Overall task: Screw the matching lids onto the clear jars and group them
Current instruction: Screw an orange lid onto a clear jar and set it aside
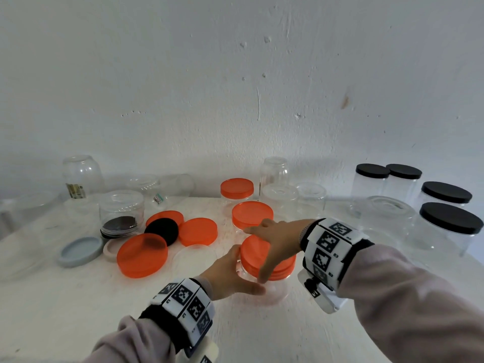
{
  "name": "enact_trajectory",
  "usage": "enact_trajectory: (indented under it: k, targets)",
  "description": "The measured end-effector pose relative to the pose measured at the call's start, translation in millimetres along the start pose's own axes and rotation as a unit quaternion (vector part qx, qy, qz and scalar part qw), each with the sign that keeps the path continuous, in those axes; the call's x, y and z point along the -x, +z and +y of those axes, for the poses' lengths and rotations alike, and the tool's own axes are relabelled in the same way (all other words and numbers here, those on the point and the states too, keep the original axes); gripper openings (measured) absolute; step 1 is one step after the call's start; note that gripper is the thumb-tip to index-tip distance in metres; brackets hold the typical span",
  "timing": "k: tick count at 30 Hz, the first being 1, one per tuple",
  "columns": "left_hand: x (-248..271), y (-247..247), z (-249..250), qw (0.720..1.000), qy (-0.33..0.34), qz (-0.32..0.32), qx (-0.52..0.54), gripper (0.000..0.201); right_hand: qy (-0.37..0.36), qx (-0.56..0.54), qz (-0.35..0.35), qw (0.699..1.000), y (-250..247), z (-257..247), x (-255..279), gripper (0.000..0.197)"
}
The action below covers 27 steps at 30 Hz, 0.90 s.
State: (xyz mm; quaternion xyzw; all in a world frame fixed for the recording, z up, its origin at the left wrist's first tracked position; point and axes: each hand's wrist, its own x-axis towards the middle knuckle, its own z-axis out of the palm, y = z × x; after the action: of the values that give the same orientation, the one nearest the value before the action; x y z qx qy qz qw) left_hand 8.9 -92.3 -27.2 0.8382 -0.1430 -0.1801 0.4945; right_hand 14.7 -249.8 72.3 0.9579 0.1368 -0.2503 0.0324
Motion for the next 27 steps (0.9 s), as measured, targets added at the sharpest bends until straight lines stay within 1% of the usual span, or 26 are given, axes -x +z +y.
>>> enact_trajectory:
  k: [2,4,10,12,14,17,20,23,25,27]
  targets:
    - [-0.3,0.1,0.3,1.000,-0.002,0.003,-0.010,0.100,-0.010,-0.002,-0.004,1.000,-2.9,1.5,1.6,0.107]
    - [-0.4,0.3,0.3,1.000,-0.003,0.003,-0.011,0.100,-0.009,-0.005,-0.001,1.000,-3.2,2.4,2.3,0.103]
    - [-0.9,0.3,-0.5,1.000,0.000,0.006,-0.011,0.097,0.023,-0.005,0.022,0.999,1.5,0.3,3.1,0.107]
    - [-0.6,0.2,-0.6,1.000,0.000,0.004,-0.011,0.097,0.035,0.000,0.019,0.999,1.2,0.2,2.1,0.111]
    - [-0.7,0.1,-1.1,1.000,0.002,0.001,-0.008,0.098,0.023,0.006,0.003,1.000,-1.2,-0.2,2.3,0.112]
    - [-1.3,-0.1,-1.4,1.000,0.002,0.004,-0.014,0.099,0.001,0.001,-0.015,1.000,-5.3,0.2,3.1,0.107]
    - [-1.6,-0.2,-2.6,1.000,0.002,0.004,-0.007,0.100,0.008,0.010,0.000,1.000,-3.1,-0.1,2.0,0.104]
    - [-1.6,-0.4,-3.2,1.000,0.000,0.001,-0.007,0.101,0.030,0.002,0.019,0.999,0.6,0.7,2.9,0.107]
    - [-1.7,-0.6,-3.5,1.000,0.000,0.000,-0.001,0.101,0.040,0.012,0.016,0.999,0.4,3.5,3.0,0.111]
    - [-1.8,-0.6,-3.0,1.000,-0.002,-0.001,0.004,0.101,0.028,0.022,0.008,0.999,-1.4,4.8,4.0,0.114]
